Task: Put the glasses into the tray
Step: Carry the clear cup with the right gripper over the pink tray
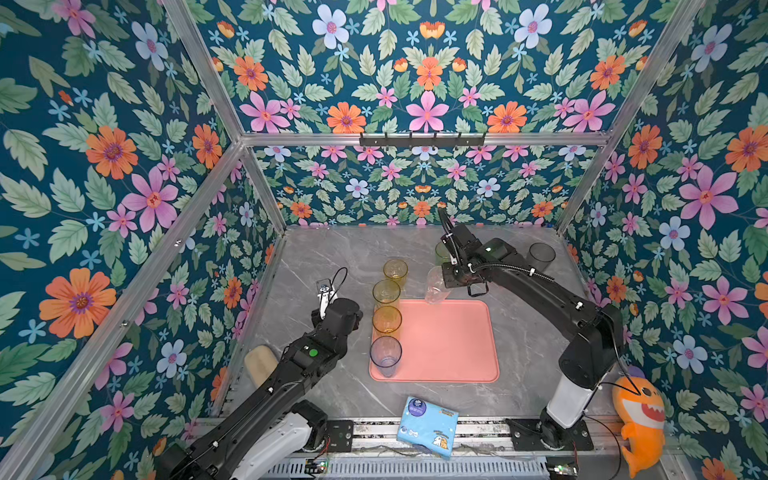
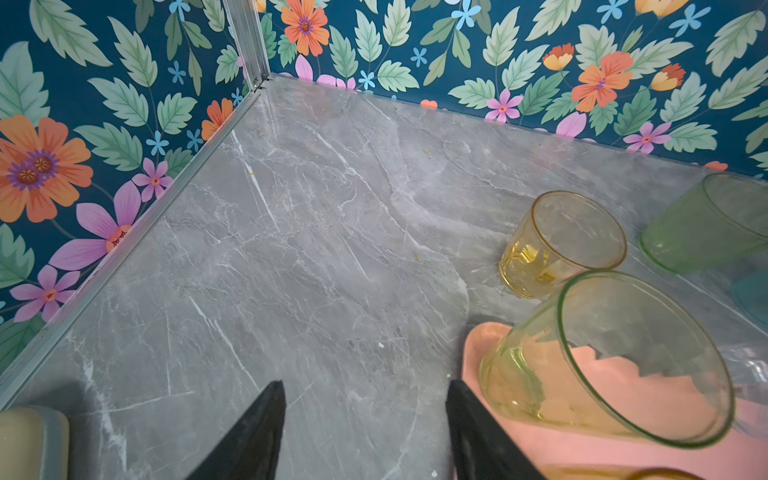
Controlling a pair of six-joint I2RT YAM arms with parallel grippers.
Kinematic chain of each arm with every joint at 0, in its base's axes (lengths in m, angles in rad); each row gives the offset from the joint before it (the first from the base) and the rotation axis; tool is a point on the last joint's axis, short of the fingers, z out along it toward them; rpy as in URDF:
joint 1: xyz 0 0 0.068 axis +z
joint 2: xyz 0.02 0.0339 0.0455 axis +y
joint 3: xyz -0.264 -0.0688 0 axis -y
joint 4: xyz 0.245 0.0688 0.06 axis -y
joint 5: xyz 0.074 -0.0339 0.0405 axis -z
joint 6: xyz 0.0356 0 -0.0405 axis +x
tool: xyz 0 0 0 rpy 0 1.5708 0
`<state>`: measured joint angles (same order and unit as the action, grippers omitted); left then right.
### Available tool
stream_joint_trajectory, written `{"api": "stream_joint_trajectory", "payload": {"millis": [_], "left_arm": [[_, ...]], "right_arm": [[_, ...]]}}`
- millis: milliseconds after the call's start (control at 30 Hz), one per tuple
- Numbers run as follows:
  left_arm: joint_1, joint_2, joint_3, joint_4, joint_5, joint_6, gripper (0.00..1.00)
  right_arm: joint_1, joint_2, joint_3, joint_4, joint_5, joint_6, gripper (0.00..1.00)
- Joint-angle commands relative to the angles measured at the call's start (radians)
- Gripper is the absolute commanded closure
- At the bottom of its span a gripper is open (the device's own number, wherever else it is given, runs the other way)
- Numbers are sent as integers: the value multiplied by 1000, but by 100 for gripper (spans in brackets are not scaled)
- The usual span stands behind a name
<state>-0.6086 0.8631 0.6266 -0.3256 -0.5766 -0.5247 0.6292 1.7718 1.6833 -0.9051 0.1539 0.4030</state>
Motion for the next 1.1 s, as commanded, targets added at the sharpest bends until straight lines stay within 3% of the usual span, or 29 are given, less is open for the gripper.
{"api": "stream_joint_trajectory", "payload": {"millis": [0, 333, 1067], "left_arm": [[1, -1, -1, 18, -1, -9, 36], [2, -3, -9, 17, 4, -16, 36], [1, 3, -12, 14, 19, -27, 36]], "right_arm": [[14, -3, -15, 34, 12, 35, 100], [23, -17, -109, 55, -10, 76, 100], [35, 2, -134, 55, -11, 85, 100]]}}
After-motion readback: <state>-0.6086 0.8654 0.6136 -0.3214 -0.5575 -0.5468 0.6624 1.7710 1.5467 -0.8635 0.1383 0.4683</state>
